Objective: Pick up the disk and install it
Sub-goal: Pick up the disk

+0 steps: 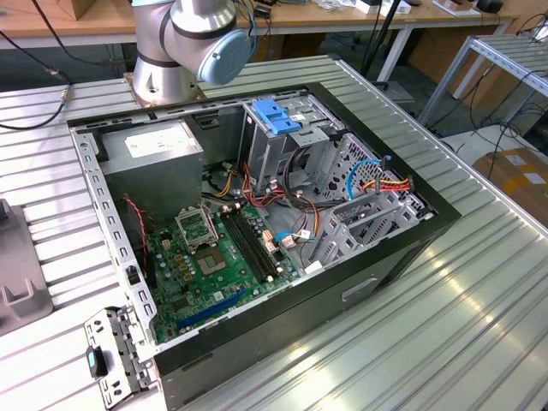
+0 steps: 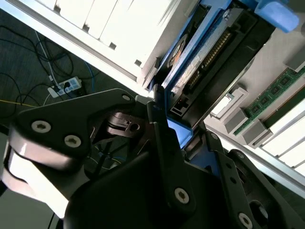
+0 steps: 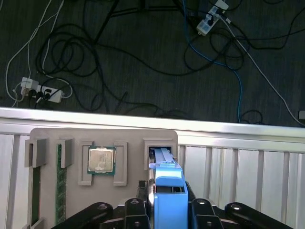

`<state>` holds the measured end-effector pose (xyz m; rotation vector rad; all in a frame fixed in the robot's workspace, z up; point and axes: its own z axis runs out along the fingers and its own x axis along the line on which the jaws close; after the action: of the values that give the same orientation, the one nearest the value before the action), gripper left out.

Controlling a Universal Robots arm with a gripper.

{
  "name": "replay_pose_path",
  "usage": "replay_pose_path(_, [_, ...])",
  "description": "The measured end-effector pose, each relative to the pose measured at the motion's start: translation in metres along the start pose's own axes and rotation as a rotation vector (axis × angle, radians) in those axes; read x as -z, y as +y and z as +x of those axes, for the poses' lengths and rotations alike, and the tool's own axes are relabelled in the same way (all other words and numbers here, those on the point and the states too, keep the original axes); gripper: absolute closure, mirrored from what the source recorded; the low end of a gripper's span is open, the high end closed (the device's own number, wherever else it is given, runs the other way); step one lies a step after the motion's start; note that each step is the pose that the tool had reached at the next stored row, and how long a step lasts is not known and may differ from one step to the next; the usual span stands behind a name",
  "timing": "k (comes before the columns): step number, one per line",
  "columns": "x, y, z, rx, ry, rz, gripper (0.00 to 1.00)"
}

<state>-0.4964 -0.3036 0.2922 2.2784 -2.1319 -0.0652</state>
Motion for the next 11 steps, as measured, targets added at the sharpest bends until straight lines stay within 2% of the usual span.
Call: replay_pose_path(11, [0.0027, 0.0001, 0.0, 0.0, 0.0001, -0.0002, 0.63])
